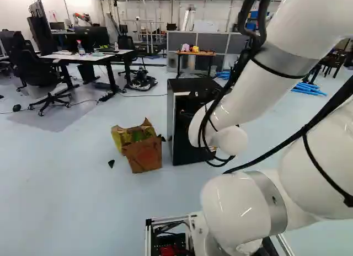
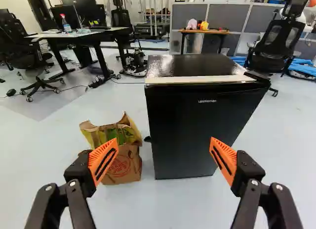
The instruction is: Grab a drink from the fridge
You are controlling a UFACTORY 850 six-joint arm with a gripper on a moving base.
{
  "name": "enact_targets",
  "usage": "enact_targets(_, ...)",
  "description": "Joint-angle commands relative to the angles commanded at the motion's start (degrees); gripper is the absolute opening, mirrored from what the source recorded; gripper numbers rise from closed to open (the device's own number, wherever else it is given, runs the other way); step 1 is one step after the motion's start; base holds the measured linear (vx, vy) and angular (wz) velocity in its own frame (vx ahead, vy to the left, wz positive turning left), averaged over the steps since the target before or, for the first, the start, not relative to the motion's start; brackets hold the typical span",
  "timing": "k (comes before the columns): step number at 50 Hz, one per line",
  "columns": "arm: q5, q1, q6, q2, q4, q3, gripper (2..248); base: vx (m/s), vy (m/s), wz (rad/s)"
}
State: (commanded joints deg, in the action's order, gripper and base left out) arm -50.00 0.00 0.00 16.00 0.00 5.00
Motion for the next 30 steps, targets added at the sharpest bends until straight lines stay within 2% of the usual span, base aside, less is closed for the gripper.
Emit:
enact_targets(22,0.00,0.00,0.00,0.00,0.00,0.00,247,0.054,0.077,0.125)
enact_targets(30,0.00,0.00,0.00,0.00,0.00,0.00,247,0.073,0.047,0.014)
